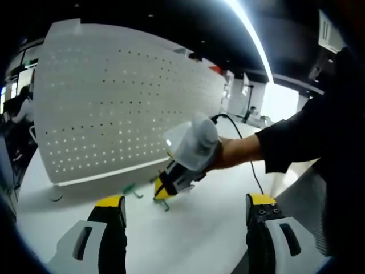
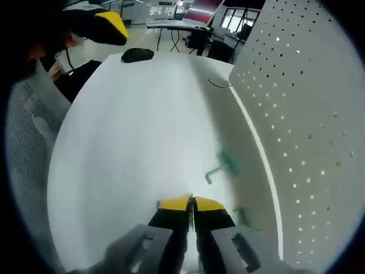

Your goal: Insert the hook assembly into the mounting plate slot until the hook locks in place.

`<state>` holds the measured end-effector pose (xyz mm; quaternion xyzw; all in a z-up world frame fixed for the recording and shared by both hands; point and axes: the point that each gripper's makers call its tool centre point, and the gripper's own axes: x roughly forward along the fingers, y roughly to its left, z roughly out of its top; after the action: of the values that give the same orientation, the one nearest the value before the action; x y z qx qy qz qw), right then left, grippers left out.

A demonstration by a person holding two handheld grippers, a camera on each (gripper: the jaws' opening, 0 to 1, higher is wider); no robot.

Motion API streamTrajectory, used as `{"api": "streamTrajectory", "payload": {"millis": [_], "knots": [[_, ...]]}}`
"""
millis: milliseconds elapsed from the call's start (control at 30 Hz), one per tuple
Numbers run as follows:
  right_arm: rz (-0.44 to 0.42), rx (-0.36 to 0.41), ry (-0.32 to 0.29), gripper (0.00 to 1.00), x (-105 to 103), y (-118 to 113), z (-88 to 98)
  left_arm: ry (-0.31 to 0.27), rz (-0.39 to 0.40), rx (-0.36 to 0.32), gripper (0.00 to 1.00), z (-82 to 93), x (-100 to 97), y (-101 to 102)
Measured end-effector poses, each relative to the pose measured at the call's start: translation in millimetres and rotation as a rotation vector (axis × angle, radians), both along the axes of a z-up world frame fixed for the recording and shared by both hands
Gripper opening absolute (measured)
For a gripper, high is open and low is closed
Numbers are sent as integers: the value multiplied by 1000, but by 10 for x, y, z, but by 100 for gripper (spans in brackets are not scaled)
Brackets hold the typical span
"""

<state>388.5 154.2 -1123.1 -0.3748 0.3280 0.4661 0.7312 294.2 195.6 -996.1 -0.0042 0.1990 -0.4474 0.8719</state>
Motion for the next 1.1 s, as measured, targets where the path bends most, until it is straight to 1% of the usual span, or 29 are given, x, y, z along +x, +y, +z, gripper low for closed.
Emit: {"api": "streamTrajectory", "payload": {"millis": [100, 133, 333, 567, 633, 667, 733, 767, 800, 867, 967, 1100], "knots": [[3, -5, -4, 0, 7, 1, 8, -1, 2, 0, 88, 2, 2, 4], [-2, 7, -5, 0, 7, 10, 32, -1, 2, 1, 88, 1, 2, 5], [-49, 83, -22, 0, 29, 21, 219, -4, 3, 1, 88, 4, 5, 5], [-115, 203, -45, 0, 12, 41, 497, -16, 3, 4, 86, 23, 9, 3], [-138, 266, -43, 0, -30, 85, 625, -22, 7, 1, 85, 39, 14, 10], [-151, 304, -53, 0, -41, 112, 707, -25, 10, -2, 84, 50, 17, 14], [-166, 355, -56, 0, -92, 148, 842, -27, 15, -10, 84, 65, 24, 21], [-168, 367, -58, 0, -101, 159, 872, -28, 16, -13, 83, 71, 25, 23], [-173, 399, -65, 0, -127, 187, 958, -31, 18, -16, 83, 77, 28, 24], [-179, 424, -71, 0, -167, 206, 1054, -36, 21, -16, 82, 87, 30, 25], [-187, 485, -102, 0, -236, 240, 1271, -59, 30, -16, 80, 130, 41, 39], [-202, 555, -136, 0, -291, 249, 1508, -89, 51, -37, 78, 214, 71, 78]]}}
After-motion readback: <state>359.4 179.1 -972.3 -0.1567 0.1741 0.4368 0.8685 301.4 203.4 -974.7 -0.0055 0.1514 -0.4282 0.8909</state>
